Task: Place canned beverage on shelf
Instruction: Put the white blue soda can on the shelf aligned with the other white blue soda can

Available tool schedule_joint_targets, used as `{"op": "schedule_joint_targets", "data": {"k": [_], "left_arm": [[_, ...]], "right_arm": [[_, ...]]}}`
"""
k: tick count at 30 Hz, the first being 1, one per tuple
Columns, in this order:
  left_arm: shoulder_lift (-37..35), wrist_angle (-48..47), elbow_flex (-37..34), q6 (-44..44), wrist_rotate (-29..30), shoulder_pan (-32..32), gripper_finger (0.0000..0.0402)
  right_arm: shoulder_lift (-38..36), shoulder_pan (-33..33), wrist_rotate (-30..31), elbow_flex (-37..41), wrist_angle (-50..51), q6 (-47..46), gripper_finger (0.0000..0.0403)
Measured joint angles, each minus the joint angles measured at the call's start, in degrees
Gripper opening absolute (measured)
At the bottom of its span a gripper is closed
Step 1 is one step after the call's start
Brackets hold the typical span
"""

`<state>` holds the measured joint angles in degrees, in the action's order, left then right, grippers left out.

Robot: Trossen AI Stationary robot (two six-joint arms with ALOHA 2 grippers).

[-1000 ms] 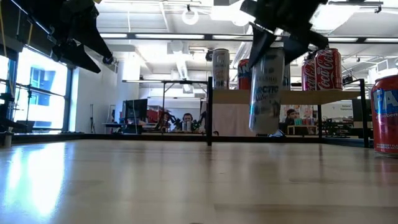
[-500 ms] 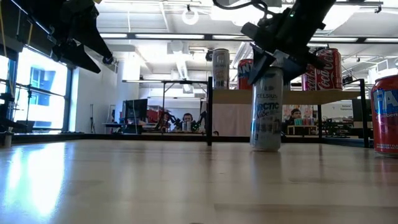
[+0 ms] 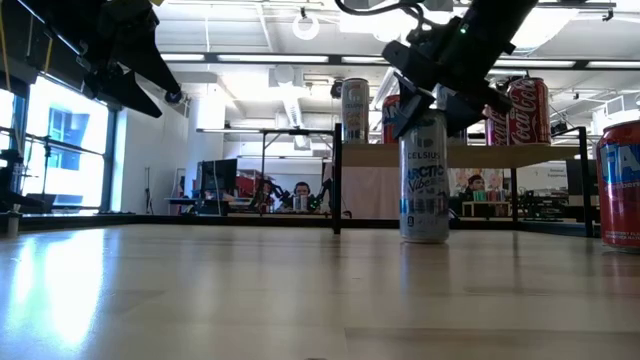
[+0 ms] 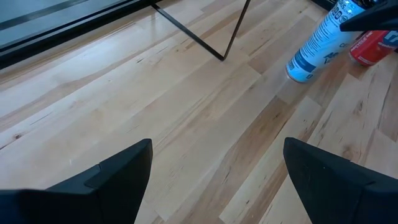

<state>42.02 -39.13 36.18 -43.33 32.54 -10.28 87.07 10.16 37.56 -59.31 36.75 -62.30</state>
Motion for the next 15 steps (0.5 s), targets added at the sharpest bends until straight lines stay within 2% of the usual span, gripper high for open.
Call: {"op": "schedule_joint_targets", "data": {"k": [8,13,15], "left_arm": [[0.00,0.02,0.00,0.00,0.00,0.00,0.0337],[0.00,0.02,0.00,0.00,0.00,0.01,0.0337],[0.00,0.02,0.00,0.00,0.02,0.02,0.0337]], "right_arm": [[0.00,1.42,4.54,0.02,0.38,-1.13,0.0340],[0.75,3.23,6.92,-0.05,1.81,-5.59,0.0389],[2.09,4.19,8.06,-0.03,1.94,-7.98,0.0396]]}}
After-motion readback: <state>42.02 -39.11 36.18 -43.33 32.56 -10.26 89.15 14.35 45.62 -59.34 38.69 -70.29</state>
